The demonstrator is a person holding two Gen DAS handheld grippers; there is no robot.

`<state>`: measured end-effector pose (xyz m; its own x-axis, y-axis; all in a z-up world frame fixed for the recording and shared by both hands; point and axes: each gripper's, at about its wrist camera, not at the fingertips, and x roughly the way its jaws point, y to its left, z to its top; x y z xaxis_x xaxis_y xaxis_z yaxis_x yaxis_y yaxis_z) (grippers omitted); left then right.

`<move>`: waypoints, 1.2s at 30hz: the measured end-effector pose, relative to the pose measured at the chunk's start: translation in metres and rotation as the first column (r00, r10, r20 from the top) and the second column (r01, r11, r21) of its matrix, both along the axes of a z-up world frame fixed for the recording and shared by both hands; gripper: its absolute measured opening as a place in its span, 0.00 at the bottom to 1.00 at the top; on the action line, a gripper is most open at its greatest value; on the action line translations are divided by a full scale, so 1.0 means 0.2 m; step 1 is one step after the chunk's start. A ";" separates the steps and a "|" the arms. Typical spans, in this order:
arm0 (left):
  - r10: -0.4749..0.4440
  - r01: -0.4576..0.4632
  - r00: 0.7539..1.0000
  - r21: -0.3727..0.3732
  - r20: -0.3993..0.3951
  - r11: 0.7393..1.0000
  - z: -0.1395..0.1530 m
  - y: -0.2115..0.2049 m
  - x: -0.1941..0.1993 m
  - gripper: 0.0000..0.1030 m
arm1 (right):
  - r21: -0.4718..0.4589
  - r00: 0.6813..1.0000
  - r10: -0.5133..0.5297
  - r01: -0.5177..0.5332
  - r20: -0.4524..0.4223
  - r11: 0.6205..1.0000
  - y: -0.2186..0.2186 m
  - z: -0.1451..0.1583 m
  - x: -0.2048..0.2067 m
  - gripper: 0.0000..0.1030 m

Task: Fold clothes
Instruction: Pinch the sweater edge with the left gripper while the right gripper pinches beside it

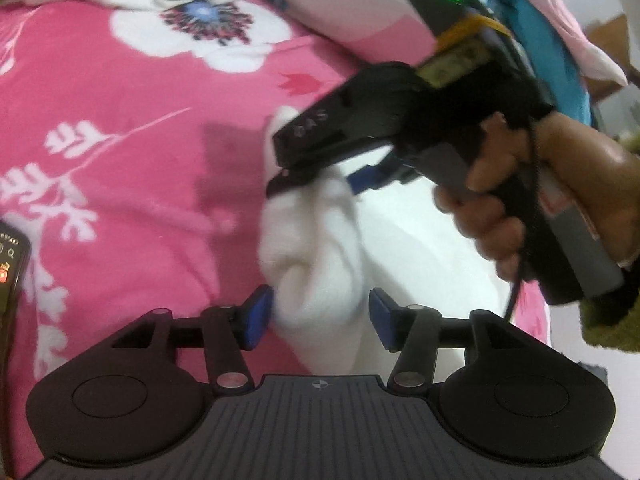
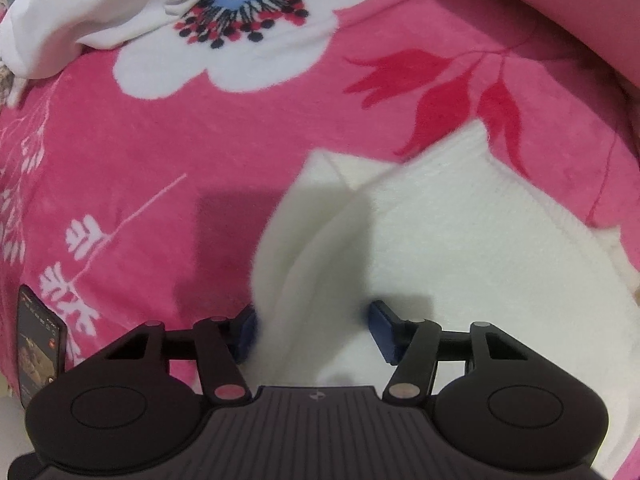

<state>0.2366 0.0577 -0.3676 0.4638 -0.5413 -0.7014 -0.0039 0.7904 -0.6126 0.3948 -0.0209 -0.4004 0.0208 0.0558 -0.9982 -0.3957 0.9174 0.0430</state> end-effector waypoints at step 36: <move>-0.074 0.069 0.976 0.032 0.206 0.997 0.16 -0.26 0.01 0.28 | 0.151 0.991 -0.026 0.007 0.128 0.989 -0.18 0.17 -0.16 0.31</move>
<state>0.2395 0.0066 -0.3362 0.5611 -0.5618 -0.6079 0.1775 0.7990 -0.5745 0.3637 -0.0560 -0.3662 0.1510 0.2031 -0.9674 -0.3915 0.9109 0.1302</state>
